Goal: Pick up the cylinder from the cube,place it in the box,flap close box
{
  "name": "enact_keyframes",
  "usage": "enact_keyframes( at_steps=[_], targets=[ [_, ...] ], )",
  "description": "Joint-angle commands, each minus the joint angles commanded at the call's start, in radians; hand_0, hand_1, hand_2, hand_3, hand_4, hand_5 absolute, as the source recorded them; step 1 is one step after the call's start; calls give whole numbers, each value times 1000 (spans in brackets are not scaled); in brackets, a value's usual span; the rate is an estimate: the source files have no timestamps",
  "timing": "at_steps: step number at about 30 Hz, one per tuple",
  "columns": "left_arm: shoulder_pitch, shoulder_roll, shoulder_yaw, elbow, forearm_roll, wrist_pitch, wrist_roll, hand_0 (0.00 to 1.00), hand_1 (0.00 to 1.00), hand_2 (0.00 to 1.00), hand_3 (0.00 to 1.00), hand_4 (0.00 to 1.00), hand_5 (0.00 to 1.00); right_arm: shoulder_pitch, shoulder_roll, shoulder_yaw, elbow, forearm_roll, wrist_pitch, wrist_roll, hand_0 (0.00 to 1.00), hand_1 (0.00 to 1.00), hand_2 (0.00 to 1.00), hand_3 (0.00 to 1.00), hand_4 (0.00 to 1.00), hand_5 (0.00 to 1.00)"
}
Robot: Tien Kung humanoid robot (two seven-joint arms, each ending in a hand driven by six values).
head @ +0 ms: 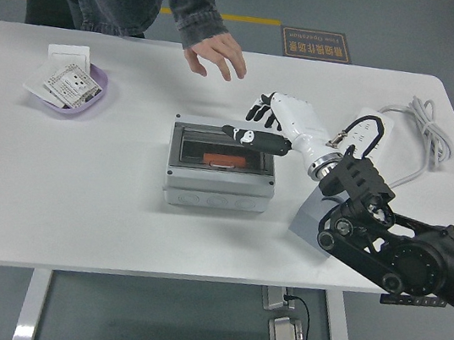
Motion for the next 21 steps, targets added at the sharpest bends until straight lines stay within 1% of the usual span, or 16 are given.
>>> enact_keyframes(
  at_steps=[6,8,9,10,14,15,16,20,21],
  targets=[
    [9,0,-38,0,35,-5,11,606,700,639,629,698,232,-115,-50,142,74,-63,-6,12,370,431,526,512,950,775],
    [13,0,-48,0,43,-6,13,606,700,639,629,698,232,-162,-66,198,102,-70,-24,31,370,431,526,512,950,775],
    [14,0,-51,0,46,-6,14,605,698,636,627,697,230,-182,-71,223,111,-68,-32,40,343,389,502,508,958,784],
    [15,0,-56,0,52,-6,15,605,698,636,627,697,230,-207,-75,254,122,-56,-44,59,343,389,502,508,958,784],
    [21,0,-64,0,57,-7,15,605,698,636,627,697,230,-303,-80,373,144,34,-84,146,343,389,502,508,958,784],
    [22,0,-64,0,57,-7,14,605,699,636,628,697,229,-325,-79,401,145,60,-91,169,332,376,480,499,967,796],
    [23,0,-66,0,58,-6,14,605,699,636,628,697,229,-351,-79,435,145,93,-96,195,332,376,480,499,967,796],
    [36,-2,-83,0,71,-4,14,605,699,636,628,697,229,-447,-80,559,146,230,-96,298,332,376,480,499,967,796],
    [39,-3,-89,0,75,-4,14,604,697,635,628,697,229,-467,-80,583,147,259,-90,320,340,390,465,480,975,814]
  ],
)
